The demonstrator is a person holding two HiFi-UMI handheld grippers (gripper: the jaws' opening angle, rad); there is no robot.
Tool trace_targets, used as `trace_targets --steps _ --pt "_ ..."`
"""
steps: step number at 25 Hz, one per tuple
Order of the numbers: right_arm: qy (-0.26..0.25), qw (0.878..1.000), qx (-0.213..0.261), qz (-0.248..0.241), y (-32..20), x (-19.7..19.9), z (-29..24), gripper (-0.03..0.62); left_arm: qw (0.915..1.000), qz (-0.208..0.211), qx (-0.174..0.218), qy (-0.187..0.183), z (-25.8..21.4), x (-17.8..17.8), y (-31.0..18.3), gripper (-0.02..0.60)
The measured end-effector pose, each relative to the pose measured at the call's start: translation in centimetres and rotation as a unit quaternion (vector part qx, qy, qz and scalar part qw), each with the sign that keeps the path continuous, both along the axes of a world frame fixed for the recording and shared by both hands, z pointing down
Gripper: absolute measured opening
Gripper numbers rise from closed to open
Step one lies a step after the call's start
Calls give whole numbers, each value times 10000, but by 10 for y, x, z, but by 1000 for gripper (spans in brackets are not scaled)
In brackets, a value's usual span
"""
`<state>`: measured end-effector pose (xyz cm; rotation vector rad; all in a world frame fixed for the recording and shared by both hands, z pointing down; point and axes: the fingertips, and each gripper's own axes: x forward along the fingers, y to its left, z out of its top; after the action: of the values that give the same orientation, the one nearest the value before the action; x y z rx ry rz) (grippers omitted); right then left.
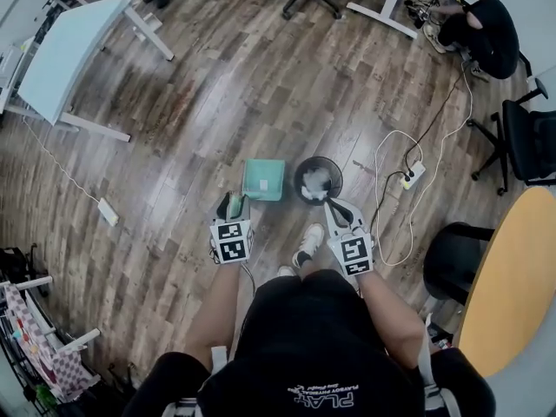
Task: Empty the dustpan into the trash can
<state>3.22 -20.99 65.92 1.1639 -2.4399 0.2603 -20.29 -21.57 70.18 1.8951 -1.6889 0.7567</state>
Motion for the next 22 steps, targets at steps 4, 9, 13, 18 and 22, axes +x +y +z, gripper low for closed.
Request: trace_targets --steps 4,9,13,18,22 --pt "-10 9998 181 3 14 -8 -19 23 9986 304 270 337 -23 19 22 184" --pt "-23 9991 428 20 40 -22 -45 23 9909 684 651 964 -55 45 59 94" --pt "-119 9980 613 55 58 -29 -63 23 9881 696 814 1108 -70 53 84 39" --pt "-135 9971 743 -18 93 -36 -82 23 9838 920 969 1193 -92 60 115 23" --pt "-346 9956 855 178 111 -29 -102 23 9814 1039 1115 1165 -105 69 132 23"
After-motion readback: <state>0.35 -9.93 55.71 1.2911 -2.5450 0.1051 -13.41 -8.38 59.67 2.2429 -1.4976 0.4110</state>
